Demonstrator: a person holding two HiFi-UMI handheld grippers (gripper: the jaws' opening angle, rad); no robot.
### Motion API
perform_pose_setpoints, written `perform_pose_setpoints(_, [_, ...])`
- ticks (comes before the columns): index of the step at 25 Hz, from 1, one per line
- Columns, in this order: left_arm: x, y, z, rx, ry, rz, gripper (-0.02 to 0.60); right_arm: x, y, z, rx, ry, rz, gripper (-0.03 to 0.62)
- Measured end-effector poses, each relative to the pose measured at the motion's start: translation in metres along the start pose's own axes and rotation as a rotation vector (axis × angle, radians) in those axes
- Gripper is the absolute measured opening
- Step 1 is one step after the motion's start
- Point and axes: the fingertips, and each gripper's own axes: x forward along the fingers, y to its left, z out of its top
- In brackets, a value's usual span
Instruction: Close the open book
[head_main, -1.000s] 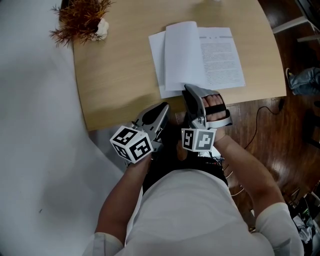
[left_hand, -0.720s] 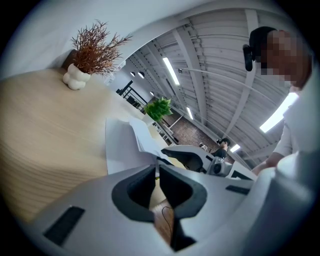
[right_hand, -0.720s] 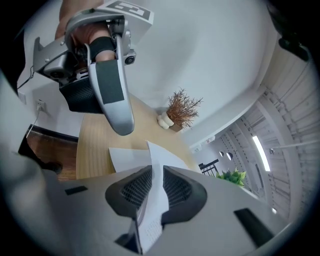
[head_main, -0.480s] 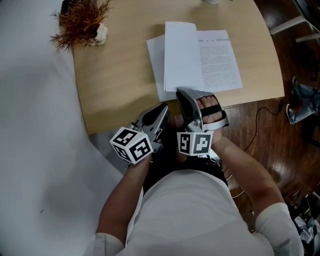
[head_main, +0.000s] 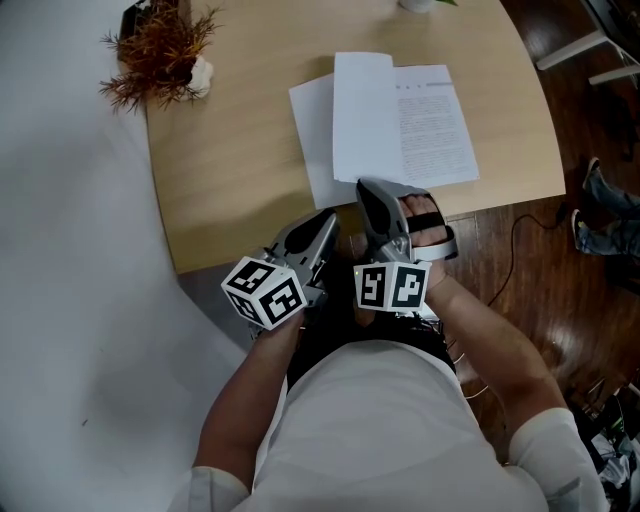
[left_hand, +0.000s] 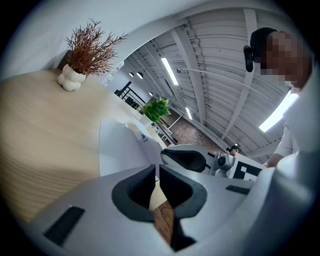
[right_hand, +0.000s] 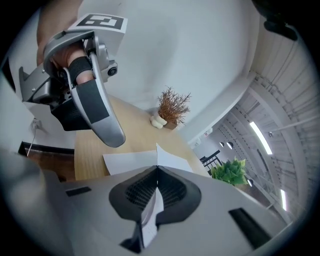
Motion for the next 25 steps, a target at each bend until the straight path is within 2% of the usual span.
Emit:
perform_pose_setpoints(9, [0.007,-0.008,-0.001,0.006,0.011,-0.01,0.0,-0.012,-0.015,-0.01,0.11,0.013,-0.002,0.003])
perform_pose_setpoints(25, [0.027,-0.026,-0.001,0.022,0.026,-0.028,0.0,-0.029,-0.043,-0.043,0.23,0.05,-0.049,0.003])
